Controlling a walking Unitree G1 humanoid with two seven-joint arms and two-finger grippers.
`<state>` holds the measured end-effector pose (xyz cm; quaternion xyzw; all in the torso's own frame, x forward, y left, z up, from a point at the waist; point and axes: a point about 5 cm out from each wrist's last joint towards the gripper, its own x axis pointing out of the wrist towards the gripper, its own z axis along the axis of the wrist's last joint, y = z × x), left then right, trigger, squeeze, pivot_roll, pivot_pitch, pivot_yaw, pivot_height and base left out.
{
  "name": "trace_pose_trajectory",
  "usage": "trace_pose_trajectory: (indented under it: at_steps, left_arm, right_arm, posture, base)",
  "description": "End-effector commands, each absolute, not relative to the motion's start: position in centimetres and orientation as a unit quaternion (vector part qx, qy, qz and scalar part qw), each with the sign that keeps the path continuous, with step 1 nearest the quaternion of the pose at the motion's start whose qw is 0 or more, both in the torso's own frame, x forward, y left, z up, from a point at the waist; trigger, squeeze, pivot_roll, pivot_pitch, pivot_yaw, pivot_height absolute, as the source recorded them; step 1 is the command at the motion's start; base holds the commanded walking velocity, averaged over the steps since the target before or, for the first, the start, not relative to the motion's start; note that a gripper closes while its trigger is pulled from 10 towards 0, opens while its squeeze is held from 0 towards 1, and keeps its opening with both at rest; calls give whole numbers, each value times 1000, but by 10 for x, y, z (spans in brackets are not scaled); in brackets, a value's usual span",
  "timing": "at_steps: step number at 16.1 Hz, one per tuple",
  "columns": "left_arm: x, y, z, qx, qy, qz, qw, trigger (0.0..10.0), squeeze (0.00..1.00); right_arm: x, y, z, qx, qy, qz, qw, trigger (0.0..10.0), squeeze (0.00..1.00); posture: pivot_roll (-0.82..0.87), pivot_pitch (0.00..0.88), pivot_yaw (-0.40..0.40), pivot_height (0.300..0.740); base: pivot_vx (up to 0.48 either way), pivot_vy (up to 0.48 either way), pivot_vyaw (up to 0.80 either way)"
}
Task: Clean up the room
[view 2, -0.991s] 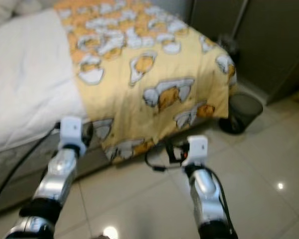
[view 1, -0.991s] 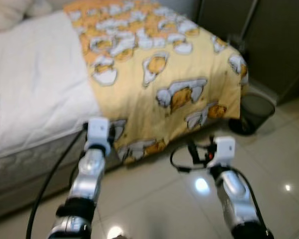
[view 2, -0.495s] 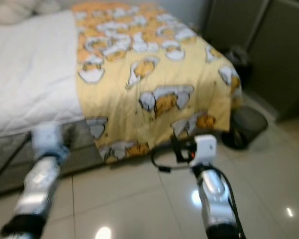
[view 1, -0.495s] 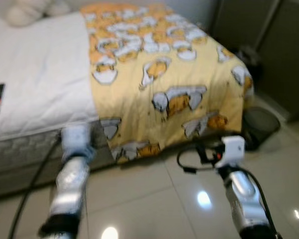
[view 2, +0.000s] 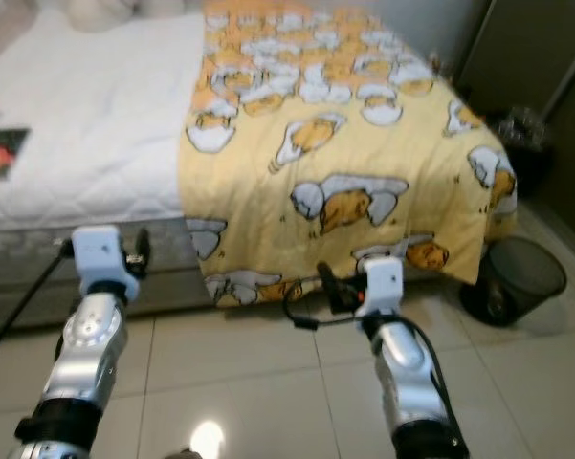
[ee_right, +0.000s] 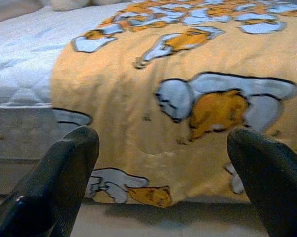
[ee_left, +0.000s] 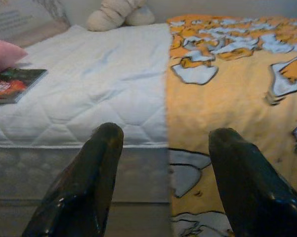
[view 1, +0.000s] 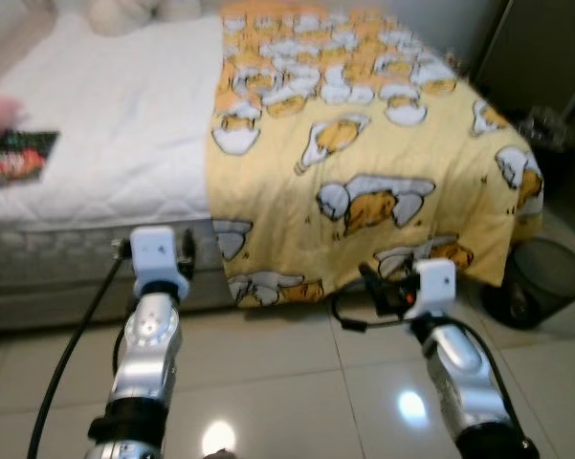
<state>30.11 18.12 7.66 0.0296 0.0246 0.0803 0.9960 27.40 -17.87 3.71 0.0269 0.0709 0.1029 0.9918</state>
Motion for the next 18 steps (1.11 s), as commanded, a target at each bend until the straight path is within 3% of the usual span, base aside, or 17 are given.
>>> trace_pose_trajectory:
  at_steps: [1,6,8,11,14,15,16,18]
  left_arm:
    - [305,175,81,29,16,69,997,10000,0]
    - [302,165,70,54,59,18,997,10000,0]
    - [314,145,72,56,63,2,996,10000,0]
    - [323,152,87,19,37,30,999,10000,0]
    - [303,164,81,45,22,1,999,10000,0]
    - [299,168,81,45,22,-3,999,10000,749]
    - [297,171,82,36,22,3,999,10000,1000]
    - [303,164,87,22,22,12,999,10000,1000]
  right_arm:
    - [278,-180,41,32,62,96,993,10000,0]
    - [275,-174,39,43,66,100,992,10000,0]
    - [276,-171,33,66,78,94,990,10000,0]
    - [284,-154,38,76,70,105,989,10000,0]
    - [276,-166,42,79,51,85,992,10000,0]
    - [272,-172,41,81,50,75,993,10000,0]
    - [266,-178,38,76,53,68,993,10000,0]
    - [265,-185,33,78,66,54,993,10000,0]
  posture:
    - [37,0,-7,740]
    - [38,0,5,740]
    - [59,0,-2,740]
    - [55,0,0,740]
    - [59,0,0,740]
    - [57,0,3,740]
    - [58,0,4,740]
    - [56,0,7,740]
  base:
    - [442,0,494]
    - [352,0,486]
    - [0,0,466]
    - [349,-326,467]
    - [350,-325,467]
    - [368,-304,463]
    - [368,-304,469]
    - [366,-307,469]
